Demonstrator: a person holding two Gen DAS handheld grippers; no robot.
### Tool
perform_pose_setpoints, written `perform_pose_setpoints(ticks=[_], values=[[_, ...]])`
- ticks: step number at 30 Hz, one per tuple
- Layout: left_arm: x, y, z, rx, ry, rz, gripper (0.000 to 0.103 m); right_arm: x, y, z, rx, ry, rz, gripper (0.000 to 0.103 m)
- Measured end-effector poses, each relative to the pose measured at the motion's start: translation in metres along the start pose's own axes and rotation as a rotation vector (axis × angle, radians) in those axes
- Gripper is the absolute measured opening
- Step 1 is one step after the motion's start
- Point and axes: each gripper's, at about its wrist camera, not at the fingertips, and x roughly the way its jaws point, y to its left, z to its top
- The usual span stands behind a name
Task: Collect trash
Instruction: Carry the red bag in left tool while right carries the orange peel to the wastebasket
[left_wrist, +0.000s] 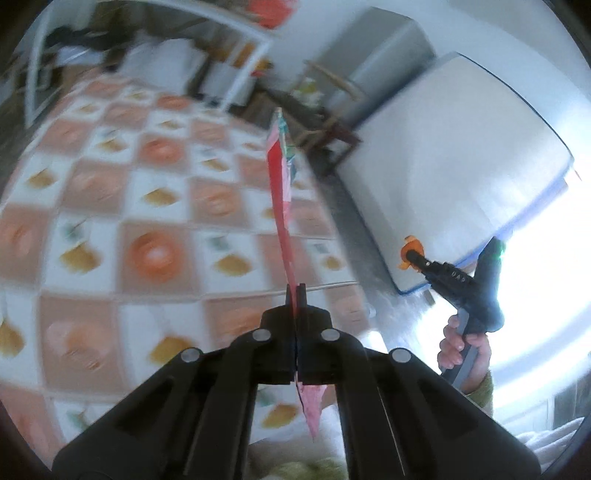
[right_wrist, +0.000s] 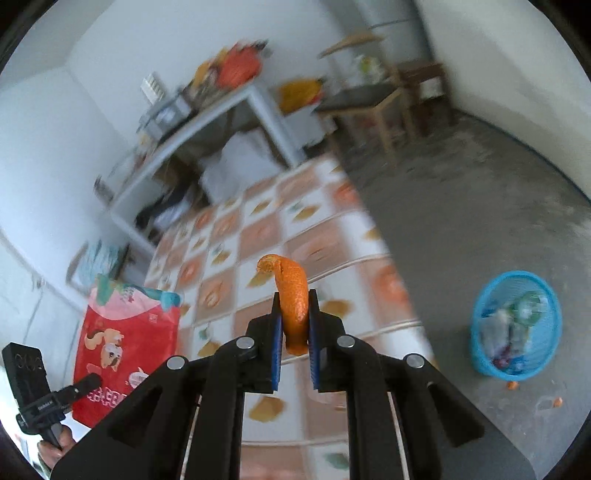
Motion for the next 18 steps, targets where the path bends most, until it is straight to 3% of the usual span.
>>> perform_pose_setpoints(ticks=[4, 9, 13, 18], values=[[0.039, -0.065, 0.023, 0.130, 0.057, -0.083, 0.000, -0.056, -0.063, -0.002, 0.098, -0.108, -0.081, 0.012], [0.116, -0.146, 0.033, 0.255, 0.195, -0.155, 0.000, -0.100, -0.156, -0.029, 0.266, -0.160, -0.211, 0.012], [0.199, -0.198, 0.027, 0.315, 0.344, -0.170, 0.000, -0.104, -0.221, -0.058, 0.399, -0.136, -0.269, 0.012], [0.317, -0.232, 0.002, 0.316, 0.542, -0.106, 0.000, -0.078, -0.298, -0.098, 0.583, -0.064, -0.298, 0.012]])
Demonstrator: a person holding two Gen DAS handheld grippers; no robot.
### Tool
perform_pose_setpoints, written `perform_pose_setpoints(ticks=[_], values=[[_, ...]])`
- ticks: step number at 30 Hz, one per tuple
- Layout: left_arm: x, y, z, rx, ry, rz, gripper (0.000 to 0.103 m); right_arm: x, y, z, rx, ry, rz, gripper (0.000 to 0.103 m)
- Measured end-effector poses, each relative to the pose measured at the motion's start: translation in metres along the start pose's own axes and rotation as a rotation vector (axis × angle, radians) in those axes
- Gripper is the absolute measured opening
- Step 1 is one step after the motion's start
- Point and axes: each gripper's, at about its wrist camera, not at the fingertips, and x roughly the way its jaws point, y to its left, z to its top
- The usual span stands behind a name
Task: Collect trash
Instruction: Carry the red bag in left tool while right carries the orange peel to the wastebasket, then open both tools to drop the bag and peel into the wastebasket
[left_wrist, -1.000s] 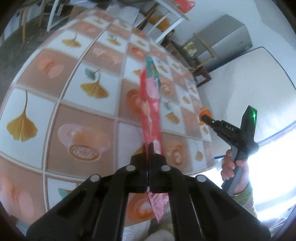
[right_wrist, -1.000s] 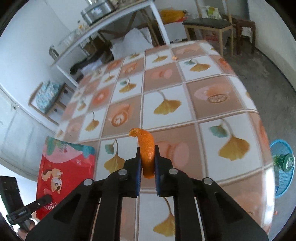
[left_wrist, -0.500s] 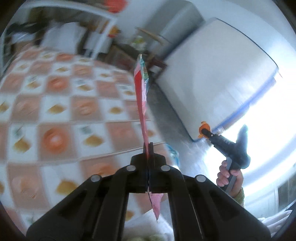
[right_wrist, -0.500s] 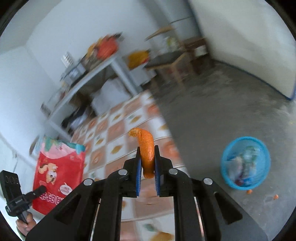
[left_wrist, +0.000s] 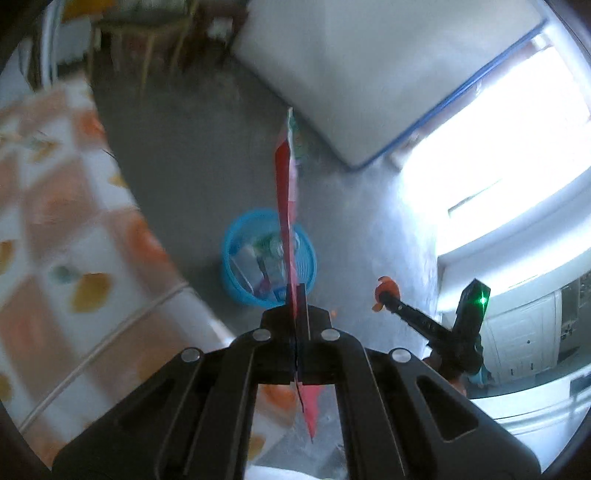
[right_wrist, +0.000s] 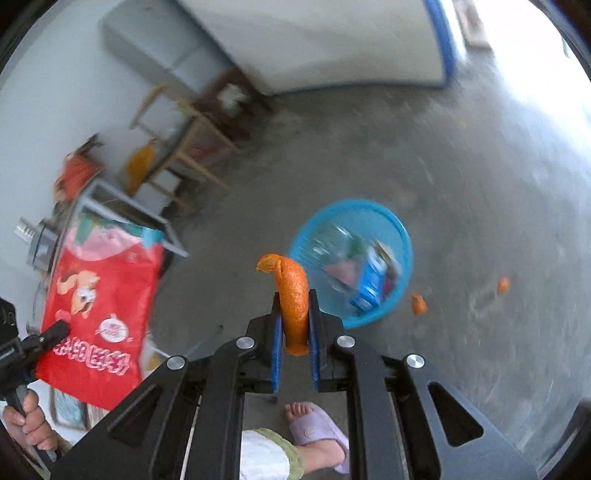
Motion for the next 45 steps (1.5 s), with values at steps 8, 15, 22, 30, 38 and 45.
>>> perform_pose_setpoints(ticks=[8, 15, 22, 30, 38, 45], values=[[0.153, 0.003, 0.053, -0.059, 0.229, 0.139, 0.000, 0.072, -0.052, -0.006, 0.132, 0.093, -0.026, 0.012], [0.238, 0.021, 0.070, -0.113, 0.319, 0.221, 0.000, 0.119, -0.068, 0.007, 0.178, 0.128, -0.043, 0.012], [0.268, 0.040, 0.070, -0.162, 0.327, 0.160, 0.046, 0.130, -0.072, 0.014, 0.177, 0.127, -0.064, 0.012], [0.207, 0.016, 0.082, -0.138, 0.263, 0.074, 0.058, 0.163, -0.077, 0.030, 0.139, 0.173, -0.093, 0.016], [0.052, -0.027, 0.040, 0.145, 0.087, 0.073, 0.077, 0.199, -0.076, 0.052, 0.073, 0.206, -0.151, 0.047], [-0.058, -0.017, -0.039, 0.193, -0.149, 0.192, 0.083, 0.154, -0.063, 0.048, 0.046, 0.139, -0.098, 0.048]])
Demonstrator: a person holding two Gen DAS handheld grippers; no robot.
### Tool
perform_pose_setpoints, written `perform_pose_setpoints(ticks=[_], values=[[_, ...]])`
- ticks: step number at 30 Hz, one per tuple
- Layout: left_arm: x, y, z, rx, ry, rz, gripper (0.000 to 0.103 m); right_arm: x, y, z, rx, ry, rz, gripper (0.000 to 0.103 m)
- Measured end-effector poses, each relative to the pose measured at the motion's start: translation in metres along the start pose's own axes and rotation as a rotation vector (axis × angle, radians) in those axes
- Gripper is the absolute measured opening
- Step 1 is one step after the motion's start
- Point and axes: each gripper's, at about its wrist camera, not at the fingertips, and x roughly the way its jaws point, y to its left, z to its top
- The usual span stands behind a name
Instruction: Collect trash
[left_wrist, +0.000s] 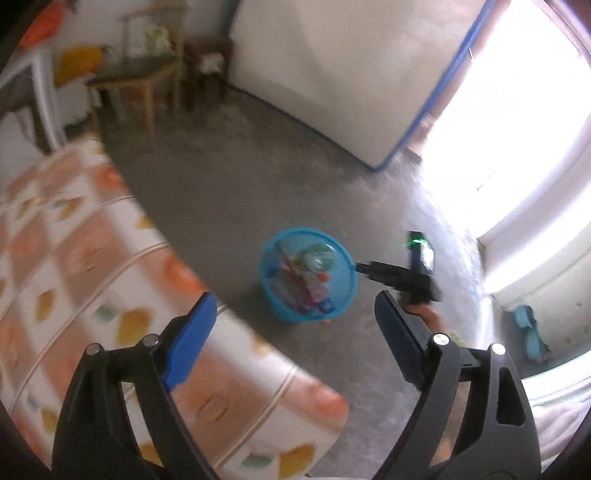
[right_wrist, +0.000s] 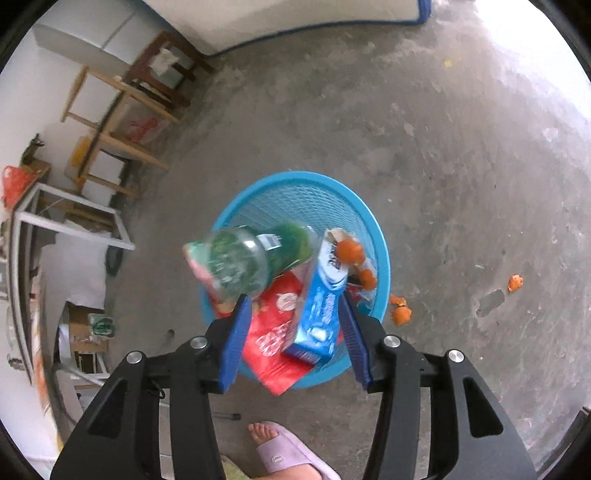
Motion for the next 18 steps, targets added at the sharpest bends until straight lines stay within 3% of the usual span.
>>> perform_pose_setpoints(ticks=[3, 8, 13, 16, 18], values=[[-0.027, 0.000, -0.023, -0.031, -0.073, 0.036, 0.084, -0.039, 0.017, -0.019, -0.073, -0.045, 0.024, 0.048], [-0.068, -0.003, -0.072, -0.095, -0.195, 0.089, 0.090, -0.115, 0.053, -0.063, -0.213, -0.139, 0.062, 0.058], [-0.087, -0.007, -0.111, -0.144, -0.245, 0.142, 0.093, -0.189, 0.096, -0.121, -0.401, -0.251, 0.066, 0.081], [-0.096, -0.015, -0.133, -0.146, -0.272, 0.168, 0.095, -0.225, 0.122, -0.160, -0.511, -0.325, 0.040, 0.092], [-0.106, -0.023, -0.146, -0.157, -0.290, 0.226, 0.095, -0.246, 0.139, -0.188, -0.585, -0.375, -0.003, 0.096]])
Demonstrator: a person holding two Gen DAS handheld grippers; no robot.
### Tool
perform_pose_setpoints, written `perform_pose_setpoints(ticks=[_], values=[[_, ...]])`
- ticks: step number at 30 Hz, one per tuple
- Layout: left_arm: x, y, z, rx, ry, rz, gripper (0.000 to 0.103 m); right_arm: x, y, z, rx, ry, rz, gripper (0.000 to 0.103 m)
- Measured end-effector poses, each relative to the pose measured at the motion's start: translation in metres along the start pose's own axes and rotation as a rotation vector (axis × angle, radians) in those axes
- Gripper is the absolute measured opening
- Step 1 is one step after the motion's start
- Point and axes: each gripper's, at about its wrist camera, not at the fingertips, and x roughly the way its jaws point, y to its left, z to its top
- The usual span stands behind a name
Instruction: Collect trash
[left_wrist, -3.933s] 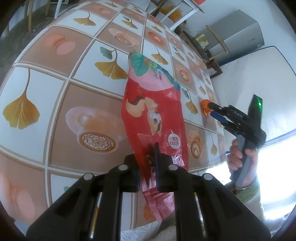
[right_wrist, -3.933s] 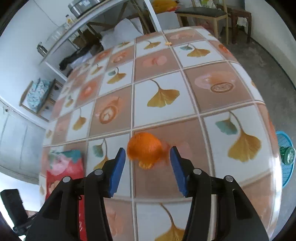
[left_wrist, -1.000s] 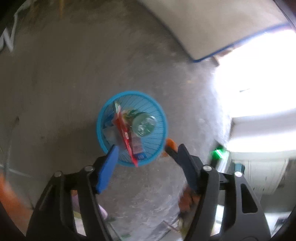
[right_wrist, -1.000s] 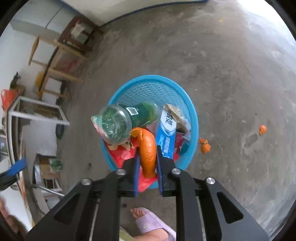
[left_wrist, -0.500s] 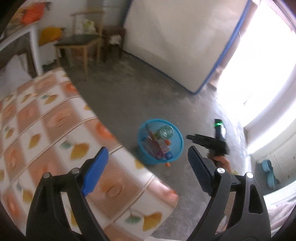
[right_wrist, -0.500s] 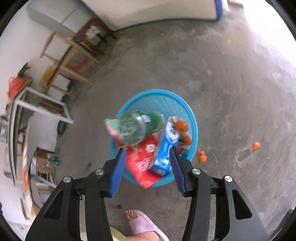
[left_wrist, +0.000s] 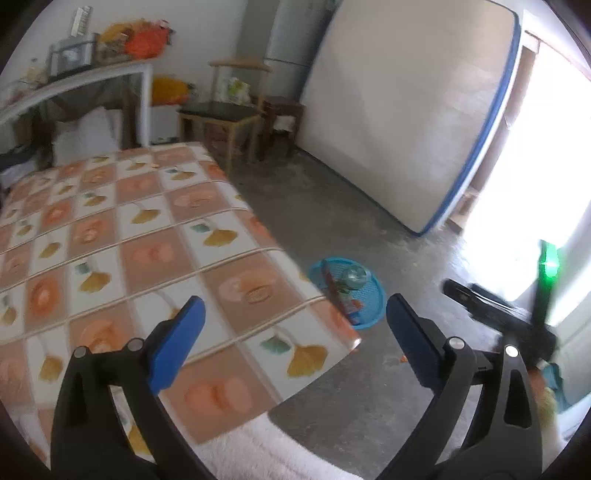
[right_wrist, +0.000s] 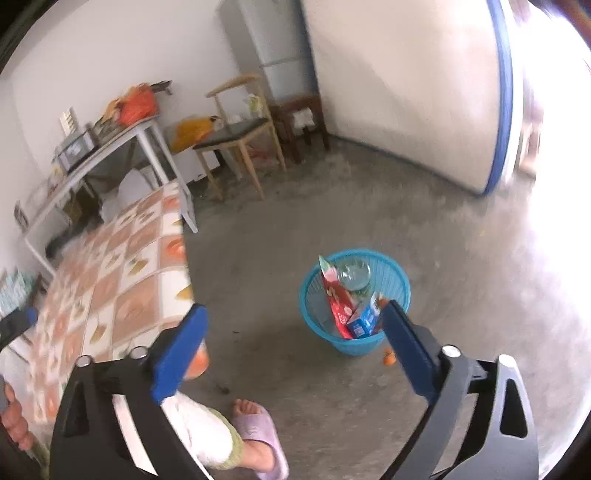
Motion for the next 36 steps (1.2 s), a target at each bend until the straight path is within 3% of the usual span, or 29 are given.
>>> perform_pose_setpoints(ticks=[6, 9, 18, 26, 36], values=[[-0.026, -0.005, -0.021, -0.025, 0.003, 0.227, 0.095, -0.047, 0.055, -0.016, -0.128, -0.063, -0.052, 0.097], [-0.038, -0.003, -0.030, -0.041, -0.003, 0.282, 0.095, -0.060, 0.074, -0.022, -0.147, -0.061, -0.048, 0.096], [-0.037, -0.004, -0.047, -0.047, 0.065, 0.264, 0.095, -0.070, 0.106, -0.048, -0.251, -0.092, -0.169, 0.097], [-0.026, -0.004, -0.060, -0.065, 0.111, 0.327, 0.094, -0.055, 0.104, -0.055, -0.206, 0.009, -0.152, 0.097], [-0.019, -0.010, -0.063, -0.039, 0.131, 0.365, 0.094, -0.048, 0.098, -0.056, -0.206, 0.029, -0.166, 0.097]])
